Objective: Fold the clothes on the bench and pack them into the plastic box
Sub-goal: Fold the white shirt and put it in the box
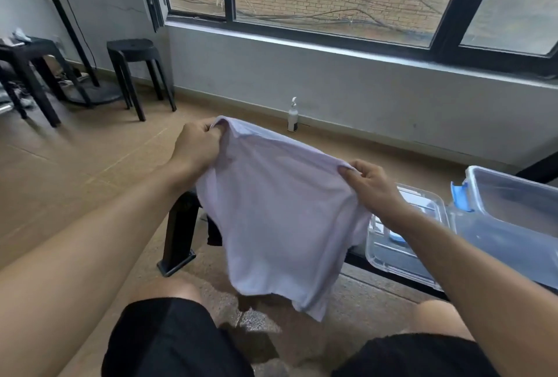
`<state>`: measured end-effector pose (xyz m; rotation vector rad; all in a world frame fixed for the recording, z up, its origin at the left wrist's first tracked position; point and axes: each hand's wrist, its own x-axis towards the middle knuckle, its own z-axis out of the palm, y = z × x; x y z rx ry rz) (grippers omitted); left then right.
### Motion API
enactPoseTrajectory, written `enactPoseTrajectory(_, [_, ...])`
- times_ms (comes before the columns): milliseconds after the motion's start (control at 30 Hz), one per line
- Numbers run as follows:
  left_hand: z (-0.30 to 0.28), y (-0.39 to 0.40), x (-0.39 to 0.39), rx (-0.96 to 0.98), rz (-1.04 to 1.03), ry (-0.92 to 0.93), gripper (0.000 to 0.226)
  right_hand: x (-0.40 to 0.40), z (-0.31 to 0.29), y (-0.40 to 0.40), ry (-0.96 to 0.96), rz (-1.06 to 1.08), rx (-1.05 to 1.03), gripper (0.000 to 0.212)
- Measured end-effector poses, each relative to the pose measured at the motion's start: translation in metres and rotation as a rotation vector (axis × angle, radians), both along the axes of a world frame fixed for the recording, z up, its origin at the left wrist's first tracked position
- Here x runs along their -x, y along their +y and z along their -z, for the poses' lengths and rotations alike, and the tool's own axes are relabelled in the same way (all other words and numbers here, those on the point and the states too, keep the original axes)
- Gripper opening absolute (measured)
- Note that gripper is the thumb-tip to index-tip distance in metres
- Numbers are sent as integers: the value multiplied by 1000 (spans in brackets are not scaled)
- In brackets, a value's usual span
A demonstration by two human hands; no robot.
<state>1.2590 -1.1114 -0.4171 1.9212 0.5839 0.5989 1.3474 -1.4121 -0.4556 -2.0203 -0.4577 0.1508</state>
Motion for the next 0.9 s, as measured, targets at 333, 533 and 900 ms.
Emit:
enactPoseTrajectory(333, [26,4,-42,19,5,60,41,-29,-30,-65,89,-28,221,15])
enactPoseTrajectory(533, [-35,-4,-93,-51,8,-200,45,-60,-106,-60,-167,205,-224,20])
enactPoseTrajectory(900, [80,-69,-113,142,135,160,26,-106,33,-16,-71,66,454,23])
